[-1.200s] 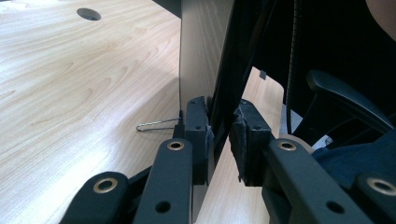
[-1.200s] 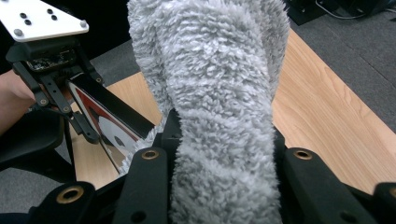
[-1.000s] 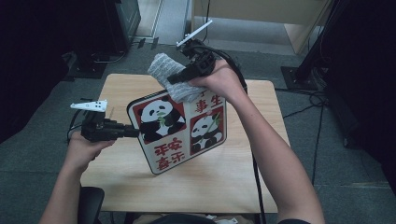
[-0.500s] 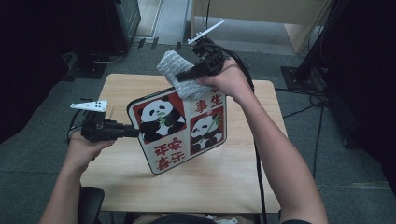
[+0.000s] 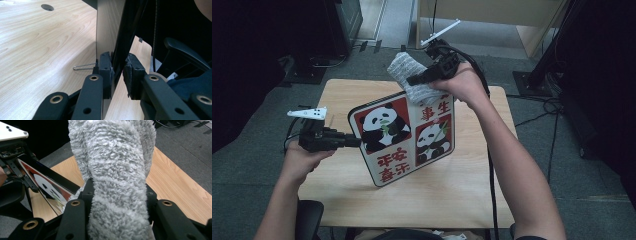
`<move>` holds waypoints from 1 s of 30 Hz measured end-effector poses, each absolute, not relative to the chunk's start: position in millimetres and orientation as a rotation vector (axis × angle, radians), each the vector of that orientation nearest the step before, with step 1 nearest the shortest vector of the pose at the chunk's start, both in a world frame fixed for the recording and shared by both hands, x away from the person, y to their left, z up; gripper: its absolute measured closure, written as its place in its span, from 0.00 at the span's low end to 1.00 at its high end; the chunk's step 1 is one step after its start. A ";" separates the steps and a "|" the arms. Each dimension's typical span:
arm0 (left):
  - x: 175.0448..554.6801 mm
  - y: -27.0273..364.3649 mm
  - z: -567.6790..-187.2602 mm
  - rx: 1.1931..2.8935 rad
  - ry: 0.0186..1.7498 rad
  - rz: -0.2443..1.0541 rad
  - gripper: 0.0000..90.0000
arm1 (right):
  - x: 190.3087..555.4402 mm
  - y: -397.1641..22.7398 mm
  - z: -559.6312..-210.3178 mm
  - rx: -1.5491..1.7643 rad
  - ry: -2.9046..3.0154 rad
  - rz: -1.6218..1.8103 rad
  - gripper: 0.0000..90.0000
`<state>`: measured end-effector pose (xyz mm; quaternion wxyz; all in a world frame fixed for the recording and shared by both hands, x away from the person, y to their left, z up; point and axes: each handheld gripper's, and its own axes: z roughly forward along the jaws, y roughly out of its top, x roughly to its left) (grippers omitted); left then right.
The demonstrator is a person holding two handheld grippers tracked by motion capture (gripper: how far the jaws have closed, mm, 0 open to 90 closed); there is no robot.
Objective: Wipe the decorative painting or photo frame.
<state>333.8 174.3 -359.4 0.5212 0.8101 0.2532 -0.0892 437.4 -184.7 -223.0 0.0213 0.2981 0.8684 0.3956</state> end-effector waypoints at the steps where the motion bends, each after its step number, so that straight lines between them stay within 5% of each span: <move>1: 333.8 174.3 -359.4 1.941 0.606 -0.214 0.86 | 437.8 -185.9 -222.9 0.930 2.690 1.226 0.67; 30: 333.9 174.4 -359.4 1.942 0.609 -0.213 0.86 | 444.2 -213.5 -222.9 0.980 2.645 1.213 0.62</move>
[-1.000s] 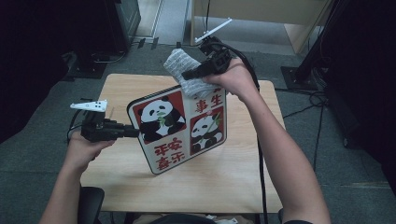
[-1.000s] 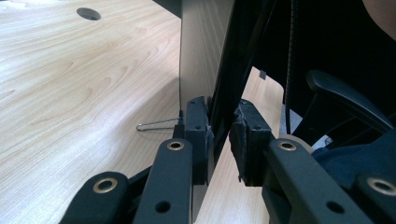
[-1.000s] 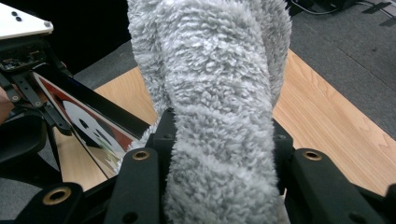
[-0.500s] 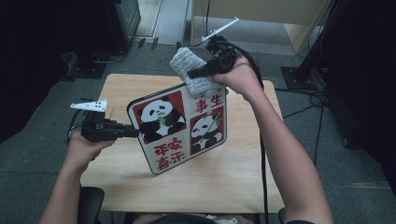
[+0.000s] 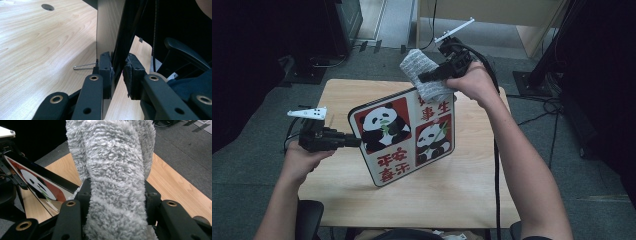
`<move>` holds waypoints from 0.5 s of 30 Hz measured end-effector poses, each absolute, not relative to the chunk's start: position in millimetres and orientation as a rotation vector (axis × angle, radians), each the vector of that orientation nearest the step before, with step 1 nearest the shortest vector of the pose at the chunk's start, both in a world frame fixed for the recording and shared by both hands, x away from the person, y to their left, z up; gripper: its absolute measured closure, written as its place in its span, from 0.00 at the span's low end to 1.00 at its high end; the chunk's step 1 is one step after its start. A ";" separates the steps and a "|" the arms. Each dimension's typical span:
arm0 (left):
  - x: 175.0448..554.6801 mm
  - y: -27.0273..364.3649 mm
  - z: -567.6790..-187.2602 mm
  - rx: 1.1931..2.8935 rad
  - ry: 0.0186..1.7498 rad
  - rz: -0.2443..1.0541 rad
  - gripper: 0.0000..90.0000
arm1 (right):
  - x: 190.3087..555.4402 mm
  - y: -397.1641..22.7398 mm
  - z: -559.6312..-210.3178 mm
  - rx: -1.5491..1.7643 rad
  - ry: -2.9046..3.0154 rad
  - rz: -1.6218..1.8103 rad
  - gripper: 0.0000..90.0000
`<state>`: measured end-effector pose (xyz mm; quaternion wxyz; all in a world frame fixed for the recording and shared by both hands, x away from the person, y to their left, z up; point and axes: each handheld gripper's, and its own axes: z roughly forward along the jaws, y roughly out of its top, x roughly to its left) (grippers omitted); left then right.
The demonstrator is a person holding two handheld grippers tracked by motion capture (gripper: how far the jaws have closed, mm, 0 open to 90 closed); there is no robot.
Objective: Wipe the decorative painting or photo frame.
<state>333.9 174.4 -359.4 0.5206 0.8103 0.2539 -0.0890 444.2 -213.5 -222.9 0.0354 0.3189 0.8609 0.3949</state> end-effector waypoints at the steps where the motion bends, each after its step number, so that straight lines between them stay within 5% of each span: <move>1: 333.9 174.4 -359.4 1.942 0.608 -0.213 0.86 | 444.2 -214.4 -222.7 0.978 2.643 1.211 0.62; 15: 333.7 174.4 -359.3 1.944 0.609 -0.211 0.86 | 446.0 -224.6 -222.6 1.013 2.622 1.208 0.61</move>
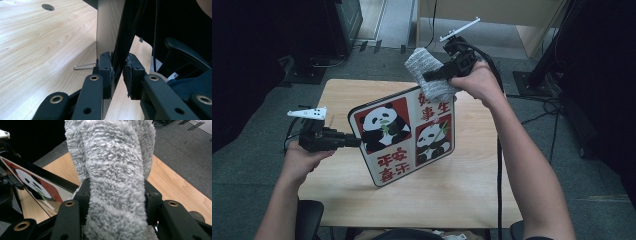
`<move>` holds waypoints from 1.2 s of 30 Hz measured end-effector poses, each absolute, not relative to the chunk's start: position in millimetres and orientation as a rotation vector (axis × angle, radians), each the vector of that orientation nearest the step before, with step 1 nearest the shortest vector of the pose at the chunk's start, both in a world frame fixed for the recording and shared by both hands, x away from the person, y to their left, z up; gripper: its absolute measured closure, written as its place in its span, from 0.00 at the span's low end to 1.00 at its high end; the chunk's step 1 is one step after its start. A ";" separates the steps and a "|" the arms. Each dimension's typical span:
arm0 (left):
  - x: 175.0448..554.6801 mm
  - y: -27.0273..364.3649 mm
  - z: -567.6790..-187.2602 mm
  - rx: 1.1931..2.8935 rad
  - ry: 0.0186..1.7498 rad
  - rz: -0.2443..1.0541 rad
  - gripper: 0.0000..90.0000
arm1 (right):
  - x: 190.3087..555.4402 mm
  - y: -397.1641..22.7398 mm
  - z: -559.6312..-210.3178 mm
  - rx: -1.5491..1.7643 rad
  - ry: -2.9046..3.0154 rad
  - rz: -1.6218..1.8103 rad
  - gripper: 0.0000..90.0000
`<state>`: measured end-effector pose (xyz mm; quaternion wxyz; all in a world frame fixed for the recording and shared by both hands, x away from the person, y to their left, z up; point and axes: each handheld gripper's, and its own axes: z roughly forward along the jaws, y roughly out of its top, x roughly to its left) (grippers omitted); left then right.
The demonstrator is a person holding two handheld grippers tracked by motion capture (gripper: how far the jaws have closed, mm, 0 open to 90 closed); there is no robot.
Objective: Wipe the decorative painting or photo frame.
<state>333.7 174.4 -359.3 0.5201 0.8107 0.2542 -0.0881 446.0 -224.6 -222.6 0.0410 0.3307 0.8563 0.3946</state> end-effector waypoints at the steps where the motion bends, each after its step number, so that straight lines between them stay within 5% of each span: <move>1: 333.7 174.4 -359.3 1.944 0.609 -0.212 0.86 | 446.2 -225.3 -222.7 1.014 2.620 1.214 0.60; 36: 333.7 174.2 -358.9 1.947 0.608 -0.209 0.86 | 457.9 -279.9 -221.3 1.206 2.556 1.206 0.73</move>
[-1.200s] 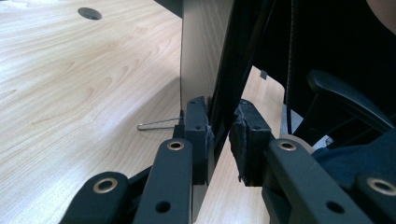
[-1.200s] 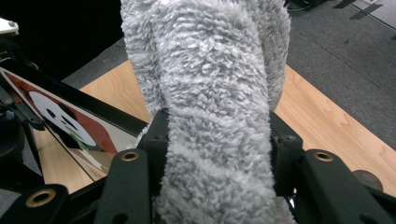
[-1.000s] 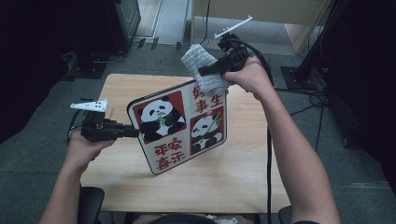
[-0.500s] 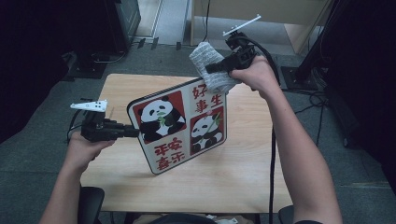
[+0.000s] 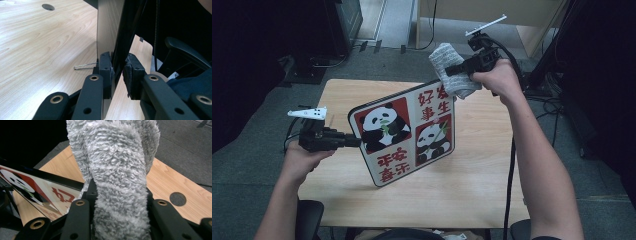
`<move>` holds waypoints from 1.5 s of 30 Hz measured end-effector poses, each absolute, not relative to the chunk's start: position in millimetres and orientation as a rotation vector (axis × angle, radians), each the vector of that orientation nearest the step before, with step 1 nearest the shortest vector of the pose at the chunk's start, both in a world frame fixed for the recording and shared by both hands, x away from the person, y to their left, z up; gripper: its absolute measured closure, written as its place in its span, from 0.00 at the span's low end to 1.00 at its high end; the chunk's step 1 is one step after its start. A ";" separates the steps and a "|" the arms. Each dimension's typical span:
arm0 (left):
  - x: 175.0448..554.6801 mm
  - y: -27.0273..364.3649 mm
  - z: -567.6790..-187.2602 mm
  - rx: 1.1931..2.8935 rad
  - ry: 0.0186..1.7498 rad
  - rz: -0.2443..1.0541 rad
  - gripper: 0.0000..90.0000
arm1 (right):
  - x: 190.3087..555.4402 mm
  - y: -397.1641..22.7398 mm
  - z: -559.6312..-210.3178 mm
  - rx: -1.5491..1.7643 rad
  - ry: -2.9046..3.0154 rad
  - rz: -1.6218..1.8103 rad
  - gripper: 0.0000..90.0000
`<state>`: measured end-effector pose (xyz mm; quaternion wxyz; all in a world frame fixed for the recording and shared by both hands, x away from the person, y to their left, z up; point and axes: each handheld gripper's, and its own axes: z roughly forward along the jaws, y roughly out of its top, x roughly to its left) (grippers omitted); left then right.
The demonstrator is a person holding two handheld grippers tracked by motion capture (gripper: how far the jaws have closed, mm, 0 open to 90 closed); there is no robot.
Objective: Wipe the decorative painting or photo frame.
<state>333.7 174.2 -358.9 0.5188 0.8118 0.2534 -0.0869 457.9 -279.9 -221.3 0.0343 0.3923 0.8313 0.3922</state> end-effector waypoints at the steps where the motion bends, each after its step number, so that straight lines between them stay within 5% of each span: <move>1: 333.7 174.2 -358.9 1.947 0.608 -0.207 0.86 | 457.9 -281.3 -221.4 1.210 2.553 1.199 0.74; 45: 334.4 174.5 -359.7 1.941 0.612 -0.216 0.86 | 445.3 -315.9 -281.6 1.339 2.539 1.108 0.75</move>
